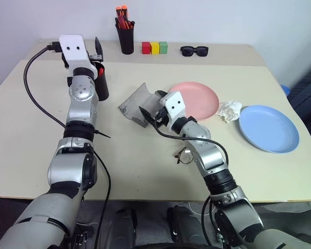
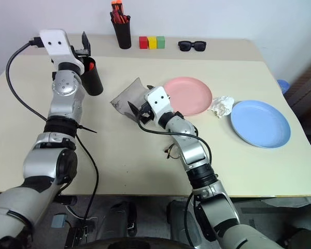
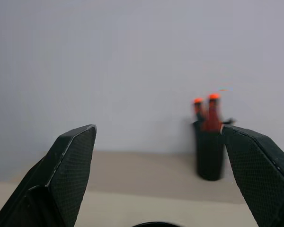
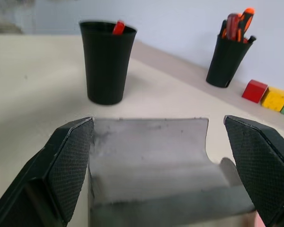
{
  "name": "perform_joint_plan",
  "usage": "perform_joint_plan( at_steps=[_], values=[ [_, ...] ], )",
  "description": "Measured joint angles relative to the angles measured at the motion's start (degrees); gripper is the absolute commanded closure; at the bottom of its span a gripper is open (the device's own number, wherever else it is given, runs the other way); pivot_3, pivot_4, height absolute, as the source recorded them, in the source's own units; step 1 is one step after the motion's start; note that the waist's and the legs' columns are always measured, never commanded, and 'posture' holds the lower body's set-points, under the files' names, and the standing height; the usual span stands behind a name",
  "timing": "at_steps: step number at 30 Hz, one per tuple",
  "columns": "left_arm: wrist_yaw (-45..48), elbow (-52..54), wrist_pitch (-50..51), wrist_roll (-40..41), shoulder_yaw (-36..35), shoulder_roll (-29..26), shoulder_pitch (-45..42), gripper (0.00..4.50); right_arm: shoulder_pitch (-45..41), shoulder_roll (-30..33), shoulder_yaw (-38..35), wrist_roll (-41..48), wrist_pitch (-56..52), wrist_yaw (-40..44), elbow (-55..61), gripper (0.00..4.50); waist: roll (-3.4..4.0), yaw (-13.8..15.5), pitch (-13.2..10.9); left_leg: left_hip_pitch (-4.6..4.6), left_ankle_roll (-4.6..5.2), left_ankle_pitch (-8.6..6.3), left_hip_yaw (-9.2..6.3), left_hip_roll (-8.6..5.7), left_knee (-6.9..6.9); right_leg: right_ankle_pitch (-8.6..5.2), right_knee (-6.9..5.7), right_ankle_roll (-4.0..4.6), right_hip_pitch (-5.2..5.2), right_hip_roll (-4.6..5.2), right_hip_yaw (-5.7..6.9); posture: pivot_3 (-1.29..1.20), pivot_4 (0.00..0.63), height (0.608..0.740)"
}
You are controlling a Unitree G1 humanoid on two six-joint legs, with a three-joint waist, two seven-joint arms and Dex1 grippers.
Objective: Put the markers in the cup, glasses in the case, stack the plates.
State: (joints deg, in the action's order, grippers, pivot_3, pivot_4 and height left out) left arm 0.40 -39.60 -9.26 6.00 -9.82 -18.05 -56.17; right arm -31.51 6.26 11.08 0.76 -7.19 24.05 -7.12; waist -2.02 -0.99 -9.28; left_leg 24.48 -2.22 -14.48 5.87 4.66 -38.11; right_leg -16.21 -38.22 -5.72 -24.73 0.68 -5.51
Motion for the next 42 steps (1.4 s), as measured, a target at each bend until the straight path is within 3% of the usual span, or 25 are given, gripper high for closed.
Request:
perform_joint_plan(
  at_steps=[4,8,11,16,18,21,27,28,35,39,42],
  values=[
    [11.85,23.56,21.57,5.84,5.84,-1.23,11.39,0.08,1.91,6.67,-1.82,0.60,-0.55,3.72,2.92,0.00,0.03,0.10,-0.01,0.00,0.00,0.00,-0.05,0.00,-0.03,-0.02,-0.02,-0.02,0.05,0.00,0.00,0.00,0.150,0.722],
    [14.58,38.58,43.60,9.90,11.34,-0.06,15.69,0.08,4.68,13.60,-2.08,1.10,-0.93,9.80,7.50,0.00,0.03,0.00,-0.01,-0.05,0.02,-0.01,-0.11,0.00,-0.07,-0.02,-0.06,-0.03,0.09,-0.02,-0.01,0.00,0.150,0.722],
    [14.95,43.99,54.80,12.29,13.54,1.40,16.73,0.08,6.97,18.44,-1.92,1.25,-0.89,14.26,10.24,0.00,0.05,-0.09,0.00,-0.12,0.02,-0.01,-0.14,-0.01,-0.06,-0.02,-0.05,-0.02,0.14,-0.04,-0.02,0.00,0.150,0.722],
    [15.22,43.90,66.89,13.44,15.31,2.85,17.55,0.08,10.61,21.98,-2.41,1.89,-1.71,17.23,12.93,0.00,0.10,-0.21,0.02,-0.16,0.02,-0.01,-0.19,-0.01,-0.04,-0.03,-0.07,-0.01,0.15,-0.08,-0.03,0.00,0.150,0.722],
    [15.68,43.40,69.10,13.80,15.42,3.56,17.53,0.08,10.88,21.96,-2.43,1.88,-2.08,17.15,13.77,0.00,0.10,-0.11,0.02,-0.16,0.02,-0.01,-0.19,-0.02,-0.05,-0.03,-0.06,-0.01,0.15,-0.07,-0.04,0.00,0.150,0.722],
    [15.73,41.45,69.71,13.15,15.78,3.67,17.53,0.94,11.48,21.88,-2.53,1.85,-2.51,16.52,15.43,0.00,0.10,0.05,0.02,-0.16,0.02,-0.01,-0.21,-0.03,-0.05,-0.03,-0.06,0.00,0.16,-0.07,-0.04,0.00,0.150,0.722],
    [16.41,39.67,68.40,11.98,15.75,3.87,17.39,4.12,14.12,21.65,-2.58,1.82,-3.93,15.13,17.81,0.00,0.10,0.19,0.02,-0.15,0.02,-0.01,-0.21,-0.04,-0.06,-0.03,-0.03,0.00,0.18,-0.05,-0.04,0.00,0.150,0.722],
    [16.75,39.67,68.39,11.99,15.77,4.05,17.39,4.45,14.43,21.65,-2.58,1.82,-4.20,15.03,18.25,0.00,0.10,0.20,0.02,-0.15,0.02,-0.01,-0.21,-0.04,-0.06,-0.03,-0.03,0.00,0.18,-0.05,-0.04,0.00,0.150,0.722],
    [16.64,40.40,68.39,10.50,15.24,1.18,18.24,4.45,15.30,21.69,-2.65,1.83,-5.07,14.43,19.47,0.00,0.10,-0.17,0.02,-0.17,0.02,-0.01,-0.23,-0.03,-0.06,-0.03,-0.04,0.00,0.18,-0.07,-0.04,0.00,0.150,0.722],
    [21.83,44.68,60.69,9.75,14.11,-6.05,23.80,4.45,15.66,22.09,-2.96,2.04,-5.91,14.70,19.97,0.00,0.12,-0.18,0.01,-0.18,0.02,-0.01,-0.20,-0.01,-0.01,-0.04,-0.04,0.01,0.15,-0.07,-0.06,0.00,0.150,0.722],
    [30.72,48.79,54.00,11.16,13.01,-11.97,27.89,4.45,15.60,22.28,-2.95,2.39,-6.13,15.26,19.88,0.00,0.12,0.20,0.00,-0.14,0.02,-0.01,-0.16,-0.02,-0.02,-0.04,0.00,0.03,0.16,-0.03,-0.04,0.00,0.150,0.722]
  ],
)
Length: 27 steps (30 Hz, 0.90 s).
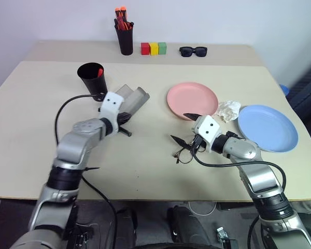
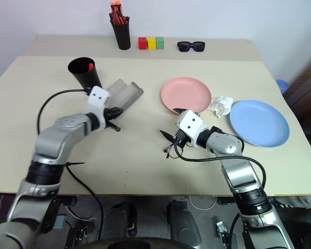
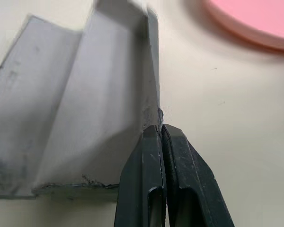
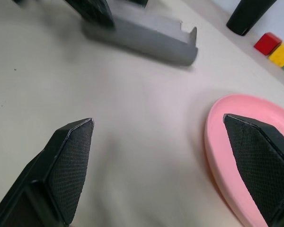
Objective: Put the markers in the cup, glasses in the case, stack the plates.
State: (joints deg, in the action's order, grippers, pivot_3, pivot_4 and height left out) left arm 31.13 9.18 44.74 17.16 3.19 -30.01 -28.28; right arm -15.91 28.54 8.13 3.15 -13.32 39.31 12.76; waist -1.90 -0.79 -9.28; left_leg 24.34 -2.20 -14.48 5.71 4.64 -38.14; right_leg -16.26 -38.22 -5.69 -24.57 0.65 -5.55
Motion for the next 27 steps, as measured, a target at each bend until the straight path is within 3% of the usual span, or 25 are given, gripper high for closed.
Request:
perform_joint_plan(
  at_steps=[2,7,13,16,20,27],
  values=[
    [9.81,4.21,-6.80,1.20,0.52,-6.07,3.45,4.45,-0.19,0.37,-0.08,0.12,0.10,0.51,-0.53,0.00,0.00,0.10,0.00,0.01,0.01,-0.01,0.03,-0.02,0.00,-0.04,0.07,0.08,0.03,0.04,0.00,0.00,0.150,0.722],
    [24.73,6.73,-18.87,-0.75,6.33,-14.07,6.12,4.45,-0.84,1.90,-0.24,0.20,1.25,1.56,-2.50,0.00,0.01,0.02,0.00,-0.02,0.05,-0.03,0.05,-0.02,-0.02,-0.11,0.12,0.21,0.05,0.04,-0.02,0.00,0.150,0.722],
    [30.14,-0.74,-26.70,-4.17,9.64,-12.48,4.31,4.45,-1.26,4.00,-1.10,0.35,1.94,2.64,-4.11,0.00,0.02,0.11,-0.01,0.03,0.10,-0.05,0.05,-0.01,-0.07,-0.10,0.12,0.19,0.04,0.02,-0.02,0.00,0.150,0.722],
    [31.22,-3.56,-28.69,-4.87,10.02,-11.02,2.56,3.62,-1.22,5.30,-1.95,0.35,2.16,3.17,-4.11,0.00,0.02,0.04,-0.01,0.02,0.11,-0.06,0.05,-0.01,-0.08,-0.07,0.11,0.13,0.04,0.02,-0.03,0.00,0.150,0.722],
    [30.62,-6.72,-32.01,-6.74,10.09,-9.77,1.56,1.60,-0.72,8.19,-2.61,0.36,2.57,4.82,-3.98,0.00,0.05,0.00,-0.02,0.02,0.11,-0.06,0.05,-0.01,-0.08,-0.03,0.10,0.05,0.04,0.01,-0.03,0.00,0.150,0.722],
    [26.34,-4.87,-31.01,-3.94,3.44,-8.30,3.22,1.60,0.47,17.97,-5.17,0.41,5.53,11.50,-1.85,0.00,0.07,-0.16,-0.03,0.00,0.12,-0.06,0.05,0.02,-0.07,0.00,0.09,0.00,0.03,0.00,-0.04,0.00,0.150,0.722]
  ],
)
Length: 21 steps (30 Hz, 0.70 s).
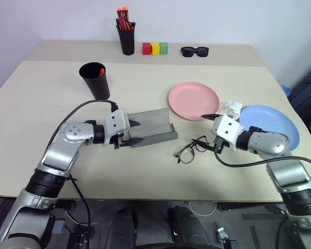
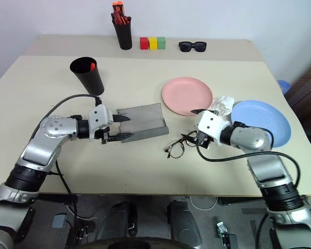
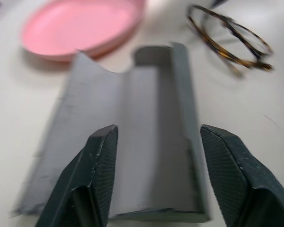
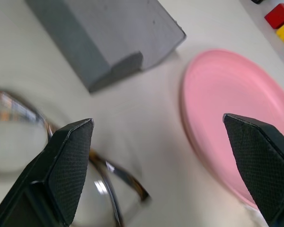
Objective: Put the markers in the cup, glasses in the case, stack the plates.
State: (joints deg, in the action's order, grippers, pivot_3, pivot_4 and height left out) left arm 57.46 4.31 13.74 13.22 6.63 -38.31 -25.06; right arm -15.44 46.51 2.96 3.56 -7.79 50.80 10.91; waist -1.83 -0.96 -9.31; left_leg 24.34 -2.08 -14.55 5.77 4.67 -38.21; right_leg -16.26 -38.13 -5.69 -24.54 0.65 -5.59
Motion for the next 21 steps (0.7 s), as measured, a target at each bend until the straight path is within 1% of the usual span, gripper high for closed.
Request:
perform_joint_plan(
  at_steps=[5,9,11,15,21],
  values=[
    [-2.89,10.91,7.31,5.30,-7.51,-1.99,8.24,1.60,2.85,5.36,0.48,-3.17,7.91,3.60,1.21,0.00,0.00,-0.12,0.00,-0.03,0.00,0.00,0.00,0.03,0.01,-0.01,-0.01,-0.01,0.01,-0.01,0.00,0.00,0.150,0.722],
    [-5.22,19.00,12.49,7.86,-9.79,-2.88,15.96,1.60,3.49,5.43,2.80,-7.05,12.66,2.91,1.14,0.00,-0.01,-0.07,0.01,-0.05,0.00,0.00,0.02,0.03,-0.02,-0.04,-0.01,0.06,0.04,0.01,-0.01,0.00,0.150,0.722],
    [-6.24,22.43,14.48,9.04,-10.08,-2.82,20.33,1.60,3.18,4.54,4.19,-10.45,15.09,1.08,0.72,0.00,0.00,-0.15,0.01,-0.08,0.00,0.00,0.04,0.03,-0.03,-0.09,-0.01,0.15,0.04,0.02,-0.03,0.00,0.150,0.722],
    [-7.97,24.47,16.17,9.33,-9.63,-2.70,25.85,1.60,2.69,3.43,6.62,-15.35,18.45,-1.61,-1.52,0.00,0.00,0.09,0.01,-0.11,0.00,0.00,0.04,0.01,-0.04,-0.12,-0.02,0.21,0.05,0.02,-0.04,0.00,0.150,0.722],
    [-9.38,25.81,16.03,9.27,-7.24,-1.20,27.27,1.60,1.04,1.93,8.12,-19.19,21.63,-4.06,-3.41,0.00,0.00,0.07,0.01,-0.14,0.00,0.00,0.06,0.01,-0.04,-0.12,0.00,0.23,0.07,0.02,-0.07,0.00,0.150,0.722]
  ],
)
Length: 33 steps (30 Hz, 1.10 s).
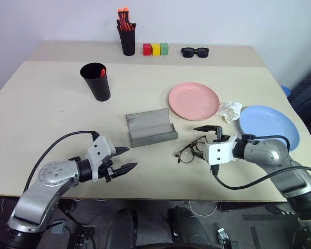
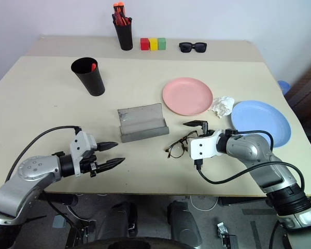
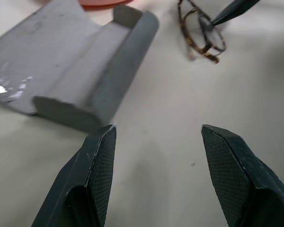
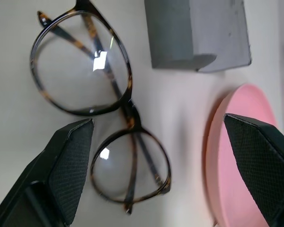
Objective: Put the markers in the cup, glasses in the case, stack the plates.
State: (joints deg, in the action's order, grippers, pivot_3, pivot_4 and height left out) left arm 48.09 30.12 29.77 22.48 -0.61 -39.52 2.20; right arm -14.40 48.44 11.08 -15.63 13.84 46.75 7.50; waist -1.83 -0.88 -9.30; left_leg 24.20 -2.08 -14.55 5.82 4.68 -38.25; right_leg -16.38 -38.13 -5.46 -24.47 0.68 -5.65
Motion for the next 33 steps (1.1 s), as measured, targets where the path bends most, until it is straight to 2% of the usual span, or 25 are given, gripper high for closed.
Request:
perform_joint_plan(
  at_steps=[3,6,13,28,33],
  values=[
    [-0.37,0.00,-0.91,-0.55,1.06,0.26,0.03,1.60,-0.33,-0.60,0.86,-1.63,1.62,-1.23,-1.89,0.00,0.00,-0.09,0.00,-0.02,0.00,0.00,0.01,0.00,0.00,0.00,0.00,0.00,0.00,0.00,-0.01,0.00,0.150,0.722],
    [-0.55,0.06,-1.79,-0.49,1.52,1.02,0.01,1.55,-0.99,-0.82,1.65,-2.64,2.99,-1.73,-2.75,0.82,0.00,-0.13,0.00,-0.05,0.00,0.00,0.01,0.00,0.01,0.00,-0.01,0.00,0.03,-0.01,-0.01,0.00,0.150,0.722],
    [-0.81,0.58,-2.86,-0.48,1.57,1.44,0.02,1.55,-1.45,-1.41,2.35,-3.82,5.28,-2.04,-4.49,4.48,0.01,-0.13,0.00,-0.07,0.00,0.00,0.02,0.01,0.01,0.00,-0.01,0.00,0.05,-0.01,-0.02,0.00,0.150,0.722],
    [-1.98,0.98,-4.12,-0.60,1.71,1.52,0.72,1.55,-1.81,-1.46,2.15,-3.59,4.75,-2.29,-4.21,4.48,0.01,-0.14,0.03,-0.16,0.00,0.00,0.04,0.01,0.01,0.00,-0.01,0.00,0.13,0.00,-0.03,0.00,0.150,0.722],
    [-4.17,-0.91,-5.81,-1.10,0.28,2.58,0.14,1.55,-4.28,-5.00,0.87,1.72,-6.48,-0.11,0.86,4.48,0.03,-0.35,0.02,-0.18,0.00,0.00,0.04,0.04,0.02,0.02,-0.07,-0.01,0.11,-0.03,-0.04,0.00,0.150,0.722]
  ],
)
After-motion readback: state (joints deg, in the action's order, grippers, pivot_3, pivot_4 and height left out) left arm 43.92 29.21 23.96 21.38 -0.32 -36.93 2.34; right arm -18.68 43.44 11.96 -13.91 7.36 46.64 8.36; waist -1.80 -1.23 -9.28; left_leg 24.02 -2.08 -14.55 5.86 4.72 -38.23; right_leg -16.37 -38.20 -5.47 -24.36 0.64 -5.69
